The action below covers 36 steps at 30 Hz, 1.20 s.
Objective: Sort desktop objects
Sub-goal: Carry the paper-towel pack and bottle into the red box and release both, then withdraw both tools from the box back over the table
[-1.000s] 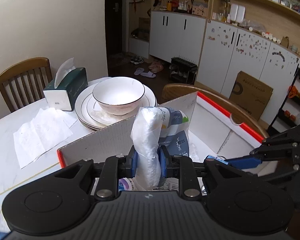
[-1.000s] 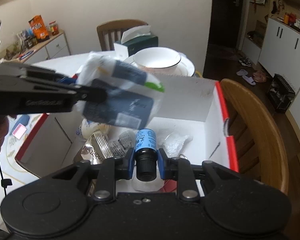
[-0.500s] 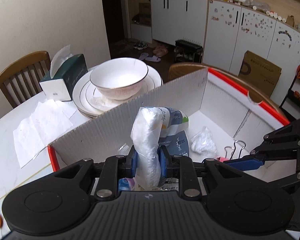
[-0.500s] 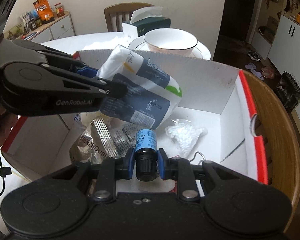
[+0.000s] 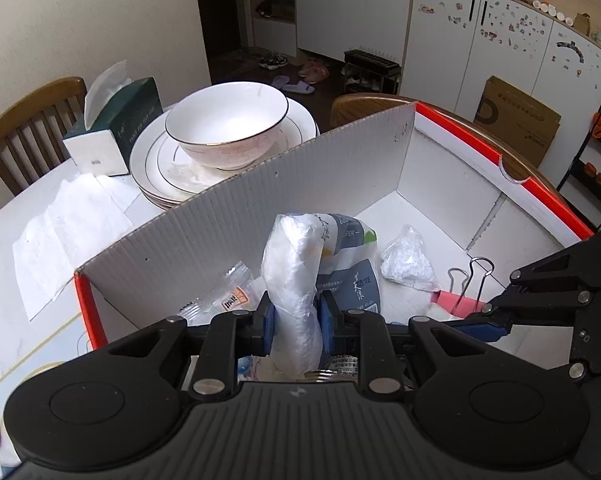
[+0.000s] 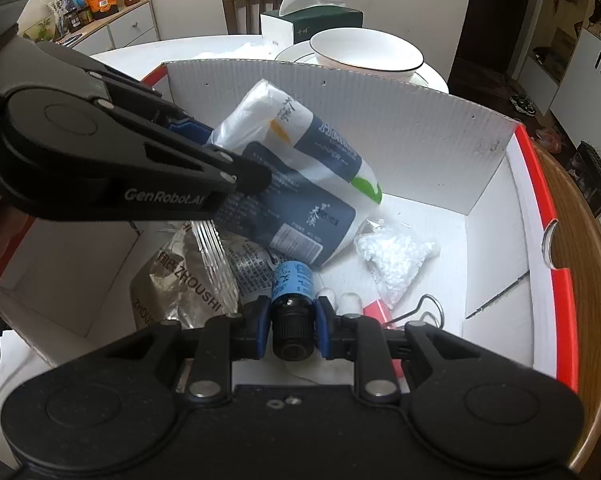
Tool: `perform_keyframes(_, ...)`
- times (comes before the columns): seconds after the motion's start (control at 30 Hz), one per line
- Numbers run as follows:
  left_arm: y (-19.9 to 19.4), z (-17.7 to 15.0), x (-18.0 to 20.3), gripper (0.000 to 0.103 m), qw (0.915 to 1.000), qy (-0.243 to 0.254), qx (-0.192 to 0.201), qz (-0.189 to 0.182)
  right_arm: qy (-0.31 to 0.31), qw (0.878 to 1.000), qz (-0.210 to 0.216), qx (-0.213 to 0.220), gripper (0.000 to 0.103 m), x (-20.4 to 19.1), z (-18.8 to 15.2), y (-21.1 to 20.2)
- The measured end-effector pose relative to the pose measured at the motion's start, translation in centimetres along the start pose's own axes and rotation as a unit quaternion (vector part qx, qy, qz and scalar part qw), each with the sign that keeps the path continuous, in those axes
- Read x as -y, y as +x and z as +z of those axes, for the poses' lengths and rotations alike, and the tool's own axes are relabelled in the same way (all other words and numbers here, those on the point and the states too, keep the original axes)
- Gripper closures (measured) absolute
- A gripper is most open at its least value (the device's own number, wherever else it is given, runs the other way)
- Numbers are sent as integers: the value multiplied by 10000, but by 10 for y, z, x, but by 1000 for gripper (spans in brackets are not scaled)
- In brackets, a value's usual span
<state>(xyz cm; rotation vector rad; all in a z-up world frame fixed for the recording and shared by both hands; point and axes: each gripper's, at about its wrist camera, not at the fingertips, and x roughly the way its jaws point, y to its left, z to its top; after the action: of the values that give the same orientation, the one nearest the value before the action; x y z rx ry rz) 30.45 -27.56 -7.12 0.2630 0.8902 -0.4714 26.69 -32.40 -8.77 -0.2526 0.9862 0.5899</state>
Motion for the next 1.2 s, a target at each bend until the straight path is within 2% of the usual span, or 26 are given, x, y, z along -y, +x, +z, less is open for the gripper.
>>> perform_keyframes(0.13, 0, -1, 0, 82, 10000, -12, -85, -34, 2, 10000, -3, 1, 81, 0, 0, 1)
perform_keyframes(0.6, -13, -6, -7, 75, 9995, -307, -120, 4, 13, 9999, 23, 138, 67, 5, -4, -14)
perform_keyframes(0.67, -17, -7, -8, 68, 9994, -316, -100, 32, 13, 9998, 59, 204, 63, 7, -6, -20)
perform_keyframes(0.73, -21, -9, -8, 36, 9994, -341, -55, 17, 14, 9996, 106, 263, 60, 9, -7, -26)
perform_keyframes(0.77, -24, -11, -7, 34, 9994, -349, 4, -19, 12, 9994, 114, 318, 55, 10, -8, -29)
perform_keyframes(1.0, -39, -18, 0, 31, 9994, -316, 107, -93, 106, 9980, 246, 578, 45, 18, -14, -48)
perform_keyframes(1.03, -41, -19, 0, 31, 9993, -333, 121, -101, 120, 9977, 259, 614, 41, 19, -14, -51)
perform_keyframes(1.2, -54, -24, 0, 30, 9987, -452, 223, -88, 159, 9968, 317, 723, 40, 21, -16, -58)
